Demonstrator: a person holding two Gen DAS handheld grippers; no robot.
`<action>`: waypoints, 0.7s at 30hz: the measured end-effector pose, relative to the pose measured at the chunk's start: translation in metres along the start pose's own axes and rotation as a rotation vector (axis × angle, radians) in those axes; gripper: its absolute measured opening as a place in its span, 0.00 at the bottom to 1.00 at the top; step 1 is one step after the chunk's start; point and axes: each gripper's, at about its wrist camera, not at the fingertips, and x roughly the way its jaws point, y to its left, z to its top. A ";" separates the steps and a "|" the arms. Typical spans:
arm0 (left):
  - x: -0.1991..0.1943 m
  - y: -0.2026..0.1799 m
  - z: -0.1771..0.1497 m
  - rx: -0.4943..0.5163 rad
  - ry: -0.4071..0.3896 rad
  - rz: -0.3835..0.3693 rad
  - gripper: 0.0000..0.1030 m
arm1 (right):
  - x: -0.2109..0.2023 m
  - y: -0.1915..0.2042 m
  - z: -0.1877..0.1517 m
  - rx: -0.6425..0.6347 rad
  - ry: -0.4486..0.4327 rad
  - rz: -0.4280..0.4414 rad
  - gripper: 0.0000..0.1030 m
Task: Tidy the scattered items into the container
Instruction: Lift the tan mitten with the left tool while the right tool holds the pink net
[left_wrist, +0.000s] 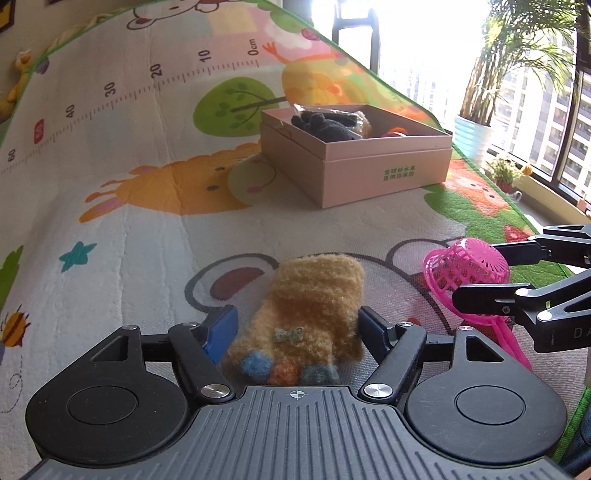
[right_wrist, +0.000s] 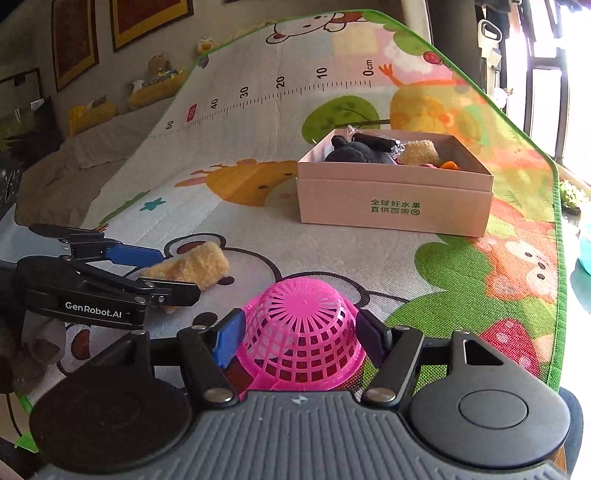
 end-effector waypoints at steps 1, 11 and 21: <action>0.002 0.001 -0.001 -0.001 0.007 -0.010 0.83 | 0.001 -0.001 0.000 0.002 0.004 -0.004 0.65; 0.002 0.000 -0.003 0.010 -0.007 -0.017 0.65 | 0.006 0.002 -0.002 -0.017 0.012 -0.026 0.66; -0.010 -0.004 -0.002 0.018 -0.010 -0.049 0.55 | 0.007 0.004 -0.004 -0.039 0.006 -0.037 0.67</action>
